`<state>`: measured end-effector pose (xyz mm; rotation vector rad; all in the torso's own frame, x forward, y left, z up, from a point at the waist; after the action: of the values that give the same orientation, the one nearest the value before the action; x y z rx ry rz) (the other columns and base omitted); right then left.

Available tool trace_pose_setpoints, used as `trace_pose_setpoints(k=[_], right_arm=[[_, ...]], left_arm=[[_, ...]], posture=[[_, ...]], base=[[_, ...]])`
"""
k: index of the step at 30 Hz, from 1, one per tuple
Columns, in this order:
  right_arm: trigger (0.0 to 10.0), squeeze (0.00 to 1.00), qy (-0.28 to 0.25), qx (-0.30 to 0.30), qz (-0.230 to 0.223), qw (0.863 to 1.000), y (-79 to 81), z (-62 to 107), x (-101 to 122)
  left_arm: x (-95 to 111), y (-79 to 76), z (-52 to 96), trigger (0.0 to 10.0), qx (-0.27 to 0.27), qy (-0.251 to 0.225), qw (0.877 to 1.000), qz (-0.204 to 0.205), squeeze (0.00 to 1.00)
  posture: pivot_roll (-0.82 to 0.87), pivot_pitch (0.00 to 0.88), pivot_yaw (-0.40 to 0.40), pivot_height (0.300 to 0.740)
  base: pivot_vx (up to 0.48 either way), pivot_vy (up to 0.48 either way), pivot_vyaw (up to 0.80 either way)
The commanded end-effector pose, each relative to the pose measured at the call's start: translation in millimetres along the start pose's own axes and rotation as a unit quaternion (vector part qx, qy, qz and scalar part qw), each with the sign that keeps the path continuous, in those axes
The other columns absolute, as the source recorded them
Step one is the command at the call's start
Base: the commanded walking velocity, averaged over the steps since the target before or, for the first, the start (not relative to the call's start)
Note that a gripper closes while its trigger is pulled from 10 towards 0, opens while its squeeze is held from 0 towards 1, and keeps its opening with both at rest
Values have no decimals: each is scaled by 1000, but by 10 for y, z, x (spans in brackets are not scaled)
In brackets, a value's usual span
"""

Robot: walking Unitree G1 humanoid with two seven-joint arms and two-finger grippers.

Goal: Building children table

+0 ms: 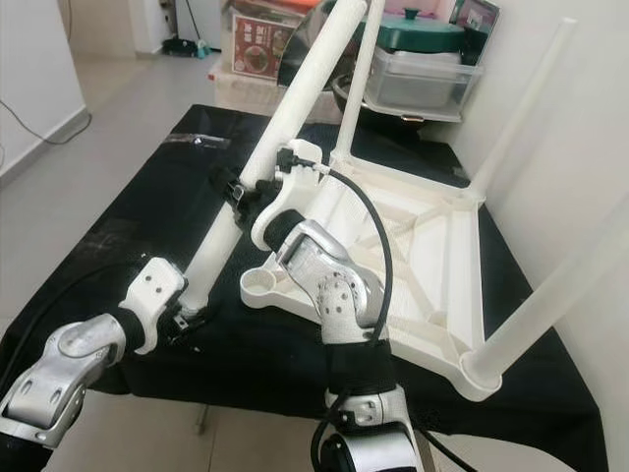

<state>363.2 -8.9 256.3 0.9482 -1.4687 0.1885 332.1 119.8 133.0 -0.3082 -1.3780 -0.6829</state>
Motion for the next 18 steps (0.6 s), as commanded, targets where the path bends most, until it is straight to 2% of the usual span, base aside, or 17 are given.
trace_pose_setpoints(k=[1, 3, 4, 10, 13, 14, 18], right_arm=[[0, 0, 39, 48, -68, 996, 299, -36, -394], [0, 0, 40, 42, -65, 996, 275, -32, -411], [0, 0, 40, 37, -60, 997, 257, -30, -417], [0, 0, 27, 27, -42, 998, 193, -48, -327], [0, 0, 7, 9, -11, 1000, 28, -63, -149], [0, 0, 7, 9, -11, 1000, 28, -63, -149], [0, 0, -23, -22, 36, 999, -222, -59, 131]], left_arm=[[11, 36, 6, 10000, 4, 0, 1000, -5, 0], [22, 33, 3, 10000, 4, -2, 1000, -5, 0], [28, 31, 2, 10000, 3, -4, 1000, -5, 1000], [74, 33, 31, 10000, 1, -21, 1000, 3, 1000], [178, 24, 85, 10000, -11, -50, 998, 23, 1000], [178, 24, 85, 10000, -11, -50, 998, 23, 1000], [300, -116, 196, 10000, -54, -74, 995, 41, 1000]], posture=[[84, 0, -120, 740], [84, 0, -120, 740], [86, 0, -119, 740], [87, 0, -119, 740], [92, 0, -121, 740], [92, 0, -121, 740], [101, 0, -122, 740]], base=[[0, 0, 0], [0, 0, 0], [0, 0, 0], [0, 0, 0], [0, 0, 0], [0, 0, 0], [0, 0, 0]])
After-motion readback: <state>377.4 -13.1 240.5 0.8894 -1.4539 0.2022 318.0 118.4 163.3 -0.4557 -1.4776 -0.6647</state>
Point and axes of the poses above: a point about 5 cm out from each wrist's last joint towards the gripper, its own z axis pointing back from the gripper into the wrist, its own x axis along the axis of the wrist's last joint, y = z × x, the point moved 5 cm from there along -z, pointing out of the wrist towards the gripper, and after that the axes turned 6 degrees about z, right-handed, at the moved point
